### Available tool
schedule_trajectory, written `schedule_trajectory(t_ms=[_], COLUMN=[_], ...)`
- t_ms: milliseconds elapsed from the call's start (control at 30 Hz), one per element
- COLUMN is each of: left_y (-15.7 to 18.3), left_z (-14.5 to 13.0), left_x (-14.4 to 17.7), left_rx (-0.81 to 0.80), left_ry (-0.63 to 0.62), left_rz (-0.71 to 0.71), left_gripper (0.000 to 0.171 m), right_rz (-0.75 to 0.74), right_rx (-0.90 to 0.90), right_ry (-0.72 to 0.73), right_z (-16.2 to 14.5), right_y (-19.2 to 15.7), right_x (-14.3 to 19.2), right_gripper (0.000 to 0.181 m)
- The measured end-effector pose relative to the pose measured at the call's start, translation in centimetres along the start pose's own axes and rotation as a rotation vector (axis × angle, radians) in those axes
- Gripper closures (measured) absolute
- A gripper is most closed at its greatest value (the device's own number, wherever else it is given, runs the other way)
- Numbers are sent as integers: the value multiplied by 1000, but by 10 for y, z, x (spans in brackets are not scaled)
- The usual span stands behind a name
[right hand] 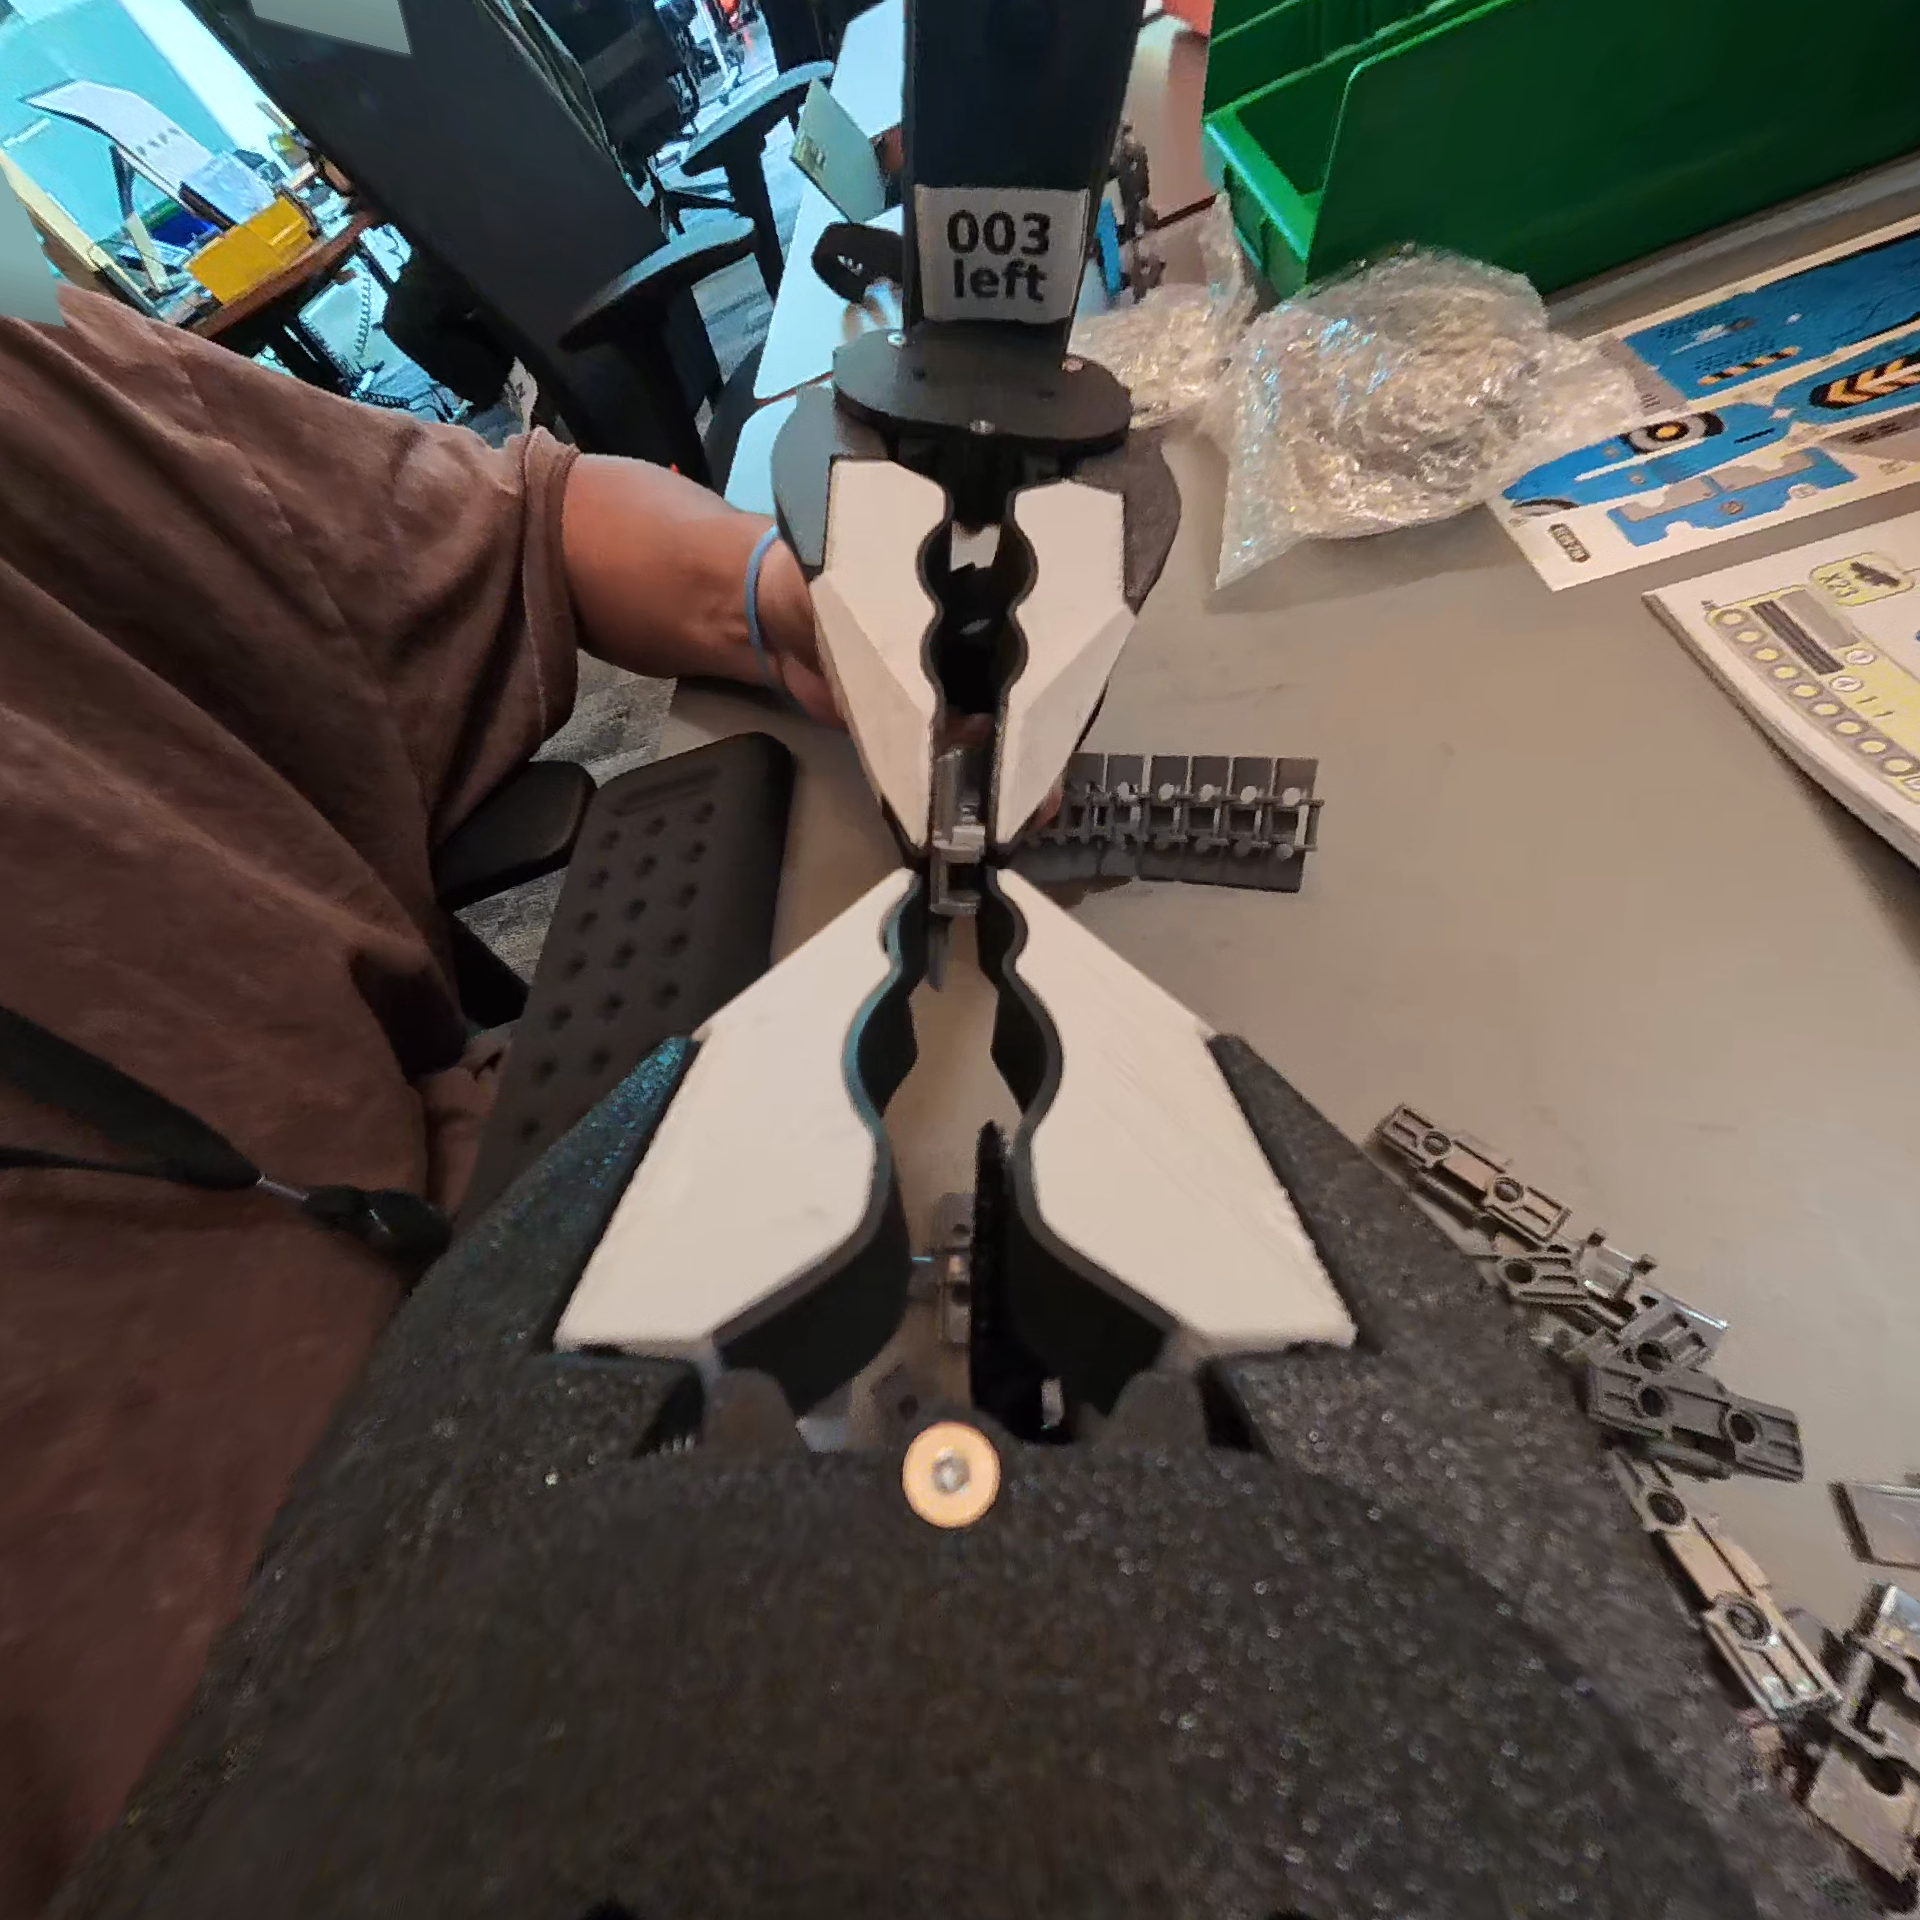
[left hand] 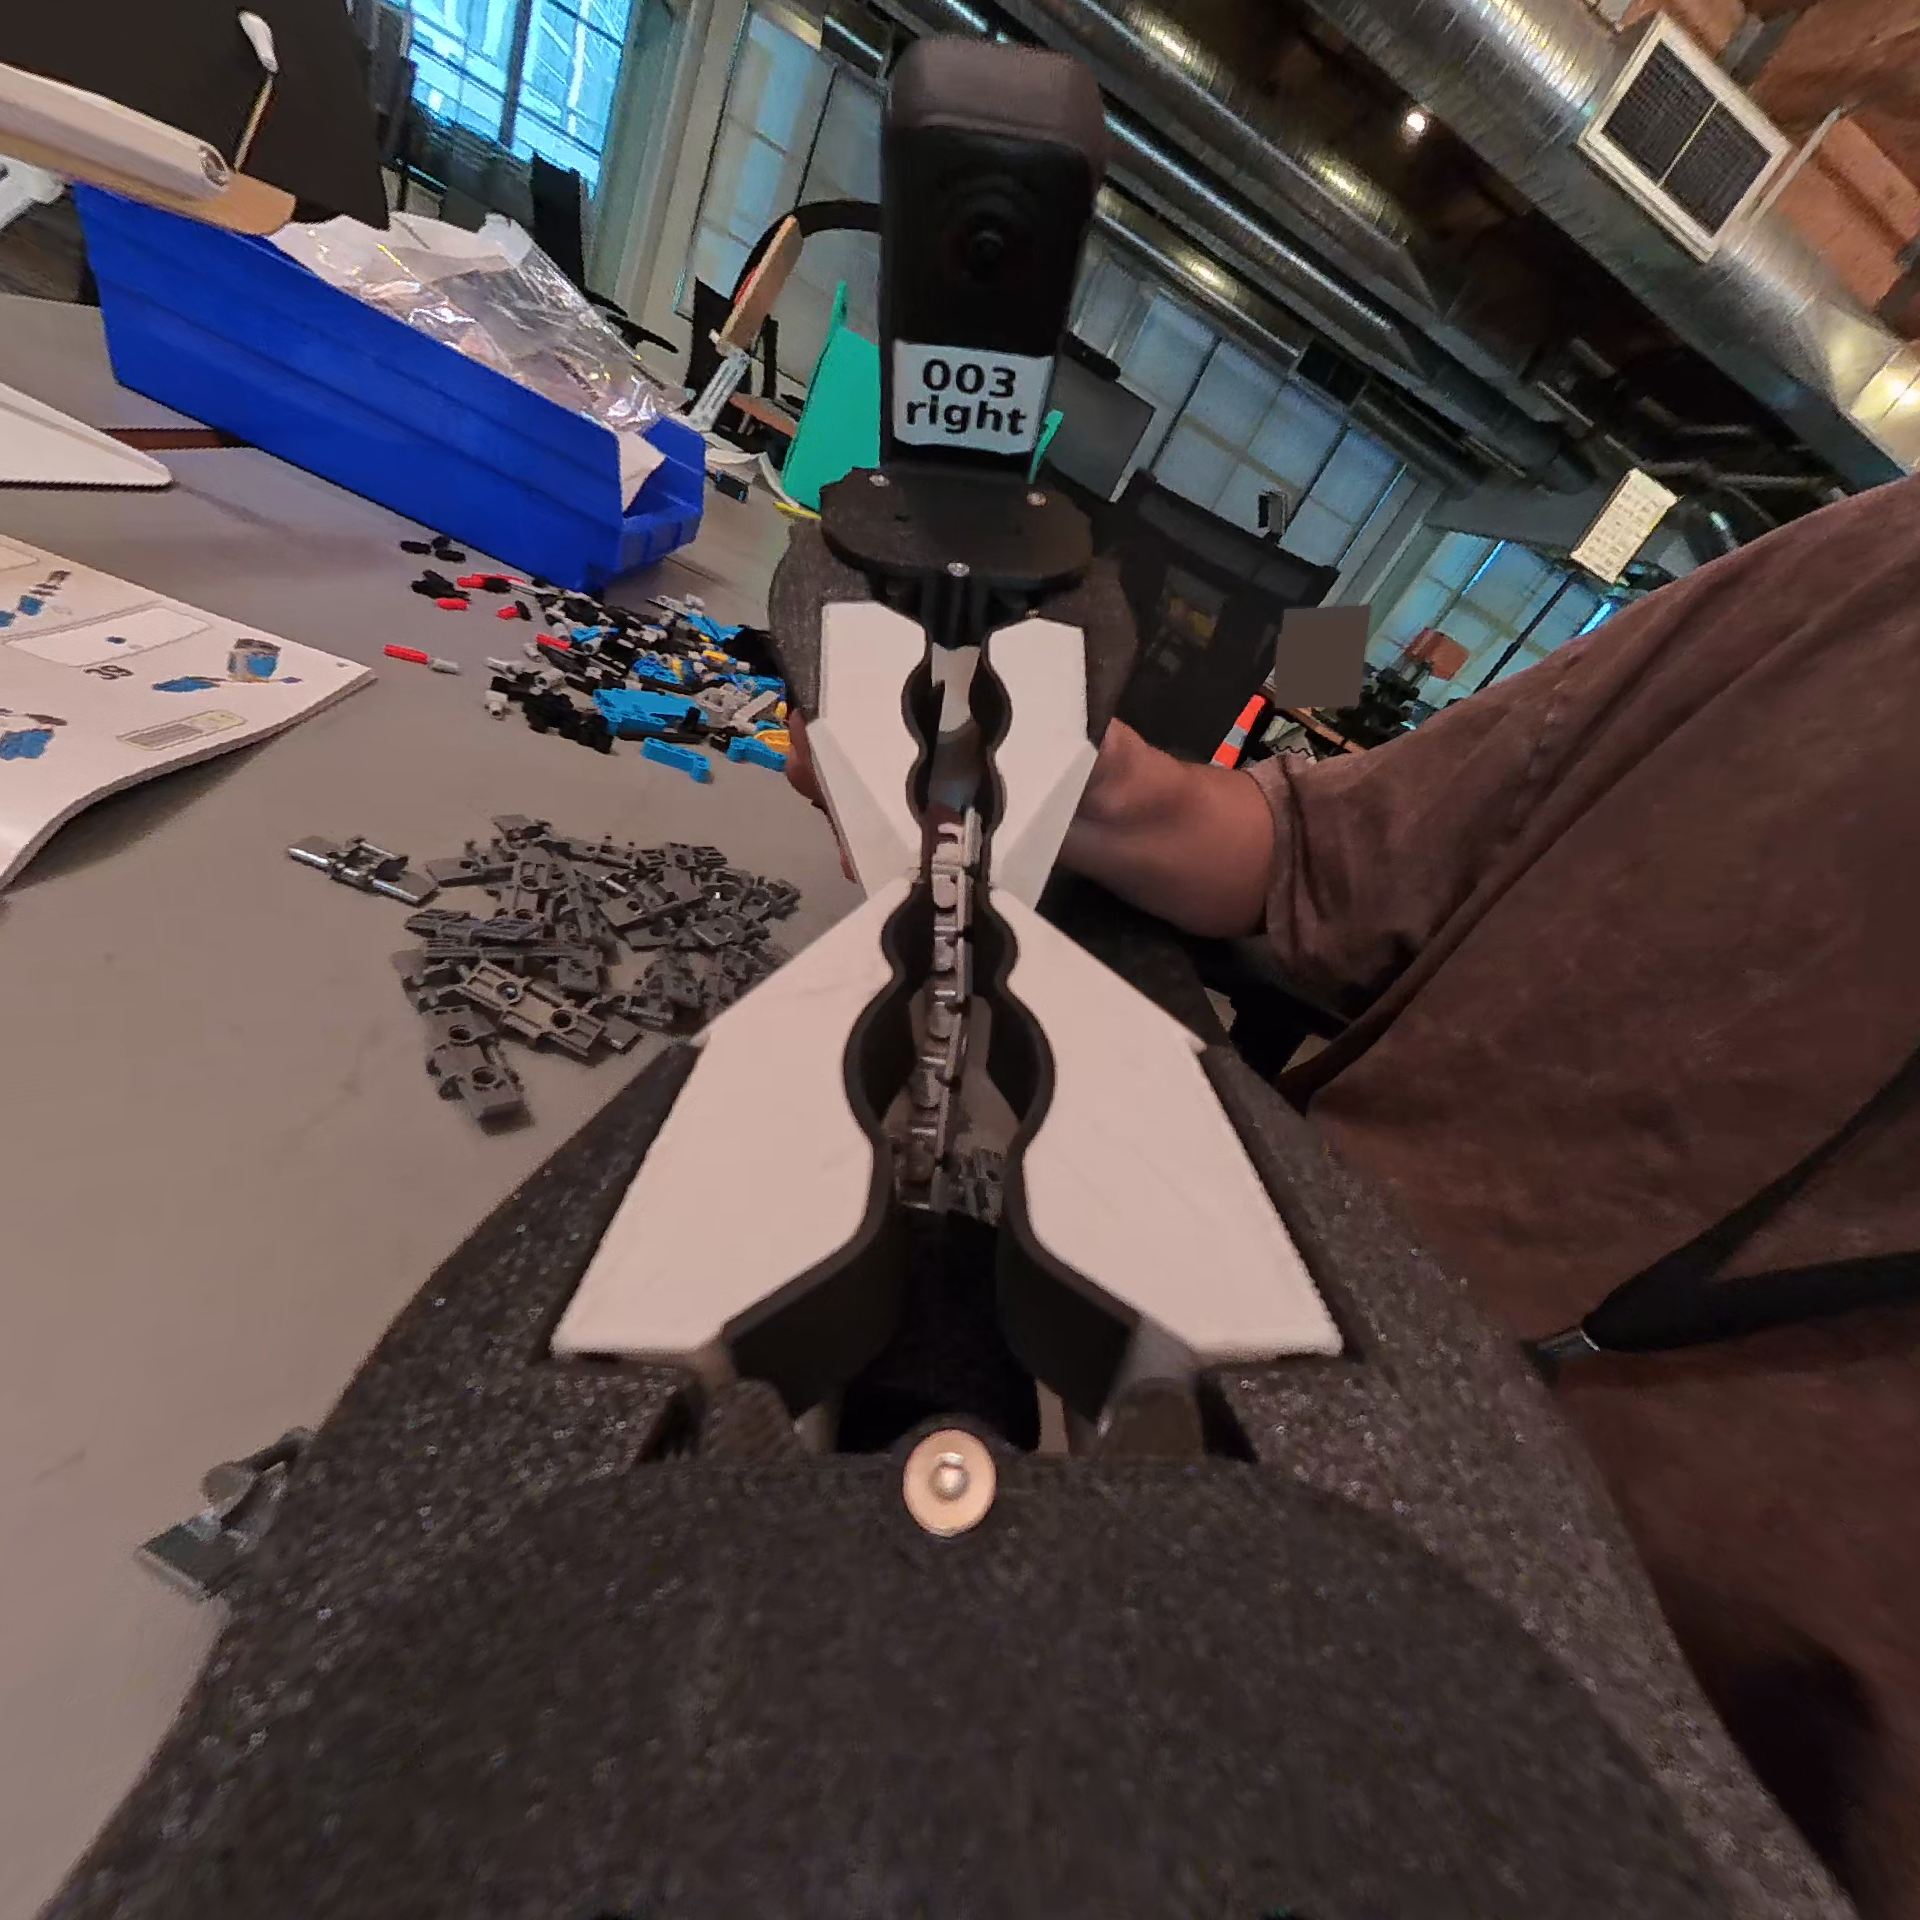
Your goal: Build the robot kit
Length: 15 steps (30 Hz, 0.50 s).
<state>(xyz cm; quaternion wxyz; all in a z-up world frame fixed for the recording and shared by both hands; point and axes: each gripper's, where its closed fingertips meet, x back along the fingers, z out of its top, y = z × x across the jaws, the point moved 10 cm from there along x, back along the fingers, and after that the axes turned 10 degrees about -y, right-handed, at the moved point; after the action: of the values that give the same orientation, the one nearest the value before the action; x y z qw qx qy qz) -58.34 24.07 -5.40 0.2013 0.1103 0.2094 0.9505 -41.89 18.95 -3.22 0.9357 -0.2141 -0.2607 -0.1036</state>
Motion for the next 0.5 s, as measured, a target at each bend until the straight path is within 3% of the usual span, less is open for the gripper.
schedule_trajectory(t_ms=[133, 400, 500], left_y=[3, -17, -15], left_z=[4, 2, 1], left_x=[-1, 12, 9], left_rx=[7, 109, 100], left_ry=[10, 97, 91], left_rz=[-16, 27, 23], left_gripper=[166, 167, 166], right_rz=[111, -74, -56], right_rx=[-66, -64, -64], right_ry=[64, 100, 126], right_z=[-2, -6, -4], right_y=[1, 18, 17], right_x=[2, 10, 9], right_gripper=[174, 164, 165])
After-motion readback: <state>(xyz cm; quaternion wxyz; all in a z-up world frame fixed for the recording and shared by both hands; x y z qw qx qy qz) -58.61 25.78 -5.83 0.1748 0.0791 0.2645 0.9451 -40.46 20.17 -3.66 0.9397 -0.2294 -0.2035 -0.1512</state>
